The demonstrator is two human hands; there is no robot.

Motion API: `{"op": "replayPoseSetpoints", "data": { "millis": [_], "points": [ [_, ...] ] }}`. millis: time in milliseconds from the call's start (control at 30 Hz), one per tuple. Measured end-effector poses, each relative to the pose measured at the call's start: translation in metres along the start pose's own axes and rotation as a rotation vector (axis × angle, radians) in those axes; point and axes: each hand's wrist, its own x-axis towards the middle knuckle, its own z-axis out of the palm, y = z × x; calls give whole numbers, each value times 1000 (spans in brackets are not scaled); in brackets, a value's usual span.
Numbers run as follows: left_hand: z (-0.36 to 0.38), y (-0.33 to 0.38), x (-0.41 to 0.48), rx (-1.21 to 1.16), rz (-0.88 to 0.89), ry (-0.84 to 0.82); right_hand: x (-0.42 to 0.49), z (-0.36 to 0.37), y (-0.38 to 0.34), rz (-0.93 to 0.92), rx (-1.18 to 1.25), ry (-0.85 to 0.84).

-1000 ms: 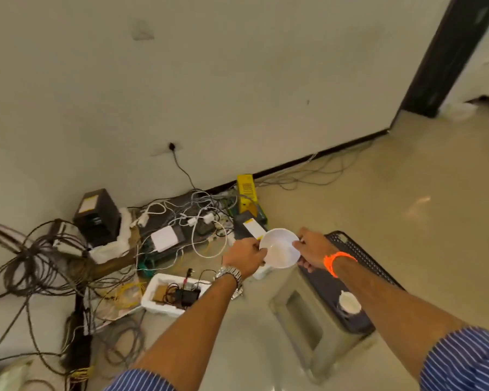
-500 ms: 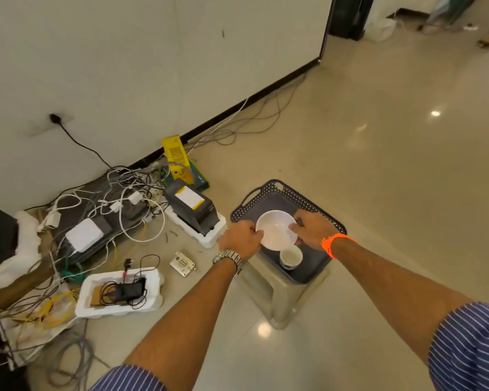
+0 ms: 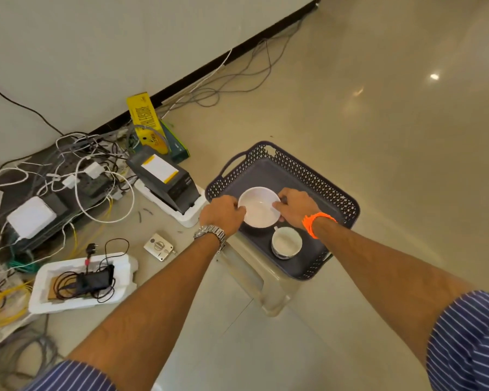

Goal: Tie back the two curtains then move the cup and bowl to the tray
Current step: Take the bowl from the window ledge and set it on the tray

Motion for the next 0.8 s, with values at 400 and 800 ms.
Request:
{"op": "replayPoseSetpoints", "data": {
  "millis": [400, 800],
  "points": [
    [33, -6, 28, 227, -41, 34, 23, 23, 11, 72, -39, -58],
    [29, 3, 17, 400, -15, 62, 20, 37, 11, 114, -114, -97]
  ]
}}
